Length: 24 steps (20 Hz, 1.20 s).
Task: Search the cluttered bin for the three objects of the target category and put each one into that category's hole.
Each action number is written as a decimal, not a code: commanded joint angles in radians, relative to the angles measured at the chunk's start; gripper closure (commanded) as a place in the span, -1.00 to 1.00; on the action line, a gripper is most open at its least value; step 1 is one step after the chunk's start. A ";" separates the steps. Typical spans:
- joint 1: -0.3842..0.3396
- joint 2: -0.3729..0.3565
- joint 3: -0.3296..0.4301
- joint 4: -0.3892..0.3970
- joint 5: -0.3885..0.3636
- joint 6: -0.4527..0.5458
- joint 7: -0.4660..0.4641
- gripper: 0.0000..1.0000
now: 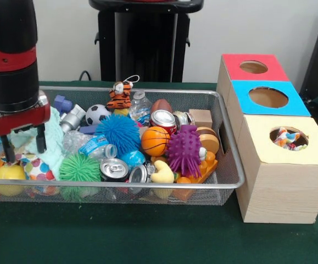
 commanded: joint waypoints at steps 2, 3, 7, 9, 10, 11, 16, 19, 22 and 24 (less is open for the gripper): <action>-0.105 -0.008 0.125 0.080 0.037 -0.012 0.047 -1.00; -0.105 -0.004 0.122 0.076 0.027 -0.014 0.046 -1.00; -0.099 -0.002 0.111 0.059 0.011 -0.003 0.072 -1.00; -0.099 0.011 0.124 0.046 0.011 -0.012 0.075 -1.00; -0.100 0.014 0.129 0.045 0.011 -0.012 0.072 -1.00; -0.098 0.016 0.131 0.039 0.013 -0.007 0.074 -1.00; -0.096 0.017 0.143 0.031 0.028 0.003 0.089 -1.00; -0.087 0.012 0.143 0.031 0.041 0.013 0.112 -1.00; -0.076 0.018 0.144 0.026 0.053 0.005 0.136 -1.00; -0.068 0.030 0.144 0.020 0.060 -0.008 0.151 -1.00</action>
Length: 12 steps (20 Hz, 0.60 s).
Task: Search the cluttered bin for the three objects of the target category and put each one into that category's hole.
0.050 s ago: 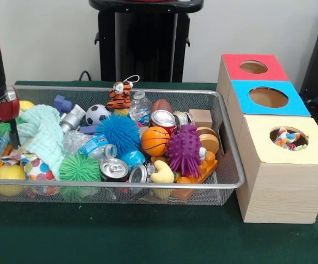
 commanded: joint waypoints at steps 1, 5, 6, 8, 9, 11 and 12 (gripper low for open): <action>0.033 0.037 0.110 0.015 0.048 -0.013 0.159 -1.00; 0.038 0.066 0.117 0.011 0.063 -0.053 0.167 -1.00; 0.038 0.071 0.120 0.010 0.068 -0.062 0.169 -1.00; 0.039 0.080 0.124 0.008 0.074 -0.075 0.168 -1.00; 0.039 0.087 0.127 0.005 0.074 -0.084 0.164 -1.00; 0.040 0.100 0.129 0.001 0.076 -0.098 0.165 -1.00; 0.043 0.106 0.126 -0.003 0.078 -0.102 0.169 -1.00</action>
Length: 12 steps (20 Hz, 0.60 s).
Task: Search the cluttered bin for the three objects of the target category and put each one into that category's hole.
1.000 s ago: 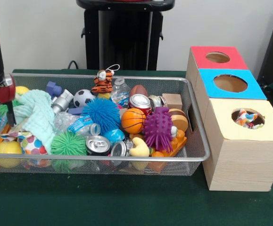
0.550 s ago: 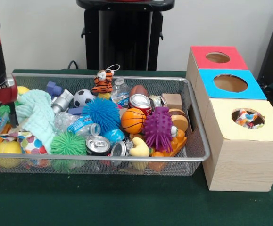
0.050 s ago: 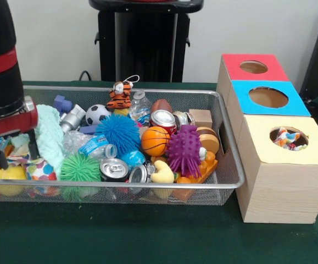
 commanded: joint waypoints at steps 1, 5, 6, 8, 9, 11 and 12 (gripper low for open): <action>0.017 0.076 0.102 0.001 0.033 -0.084 0.174 -1.00; 0.032 0.102 0.079 -0.023 0.033 -0.091 0.189 -1.00; 0.034 0.107 0.076 -0.029 0.031 -0.093 0.187 -1.00; 0.038 0.119 0.065 -0.042 0.034 -0.092 0.197 -1.00; 0.038 0.119 0.062 -0.043 0.034 -0.091 0.198 -1.00; 0.038 0.119 0.059 -0.044 0.032 -0.083 0.192 -1.00; 0.038 0.121 0.057 -0.046 0.031 -0.080 0.191 -1.00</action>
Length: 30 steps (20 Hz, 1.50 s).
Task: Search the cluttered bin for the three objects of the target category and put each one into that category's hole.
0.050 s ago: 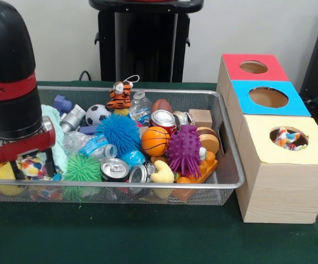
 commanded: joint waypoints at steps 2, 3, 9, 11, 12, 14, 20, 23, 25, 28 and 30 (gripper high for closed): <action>0.016 0.059 0.049 -0.028 0.019 -0.033 0.190 -1.00; 0.018 0.062 0.043 -0.033 0.019 -0.021 0.193 -1.00; 0.037 0.087 -0.010 -0.076 0.009 0.066 0.204 -1.00; 0.040 0.098 -0.016 -0.090 0.012 0.084 0.205 -1.00; 0.039 0.100 -0.015 -0.090 0.013 0.088 0.200 -1.00; 0.037 0.106 -0.011 -0.093 0.022 0.104 0.201 -1.00; 0.021 0.142 0.023 -0.111 0.037 0.119 0.166 -1.00; 0.012 0.153 0.034 -0.116 0.053 0.121 0.171 1.00; -0.004 0.165 0.056 -0.117 0.067 0.108 0.161 1.00; -0.010 0.178 0.077 -0.142 0.057 0.148 0.085 1.00; -0.004 0.184 0.071 -0.160 0.061 0.181 0.086 1.00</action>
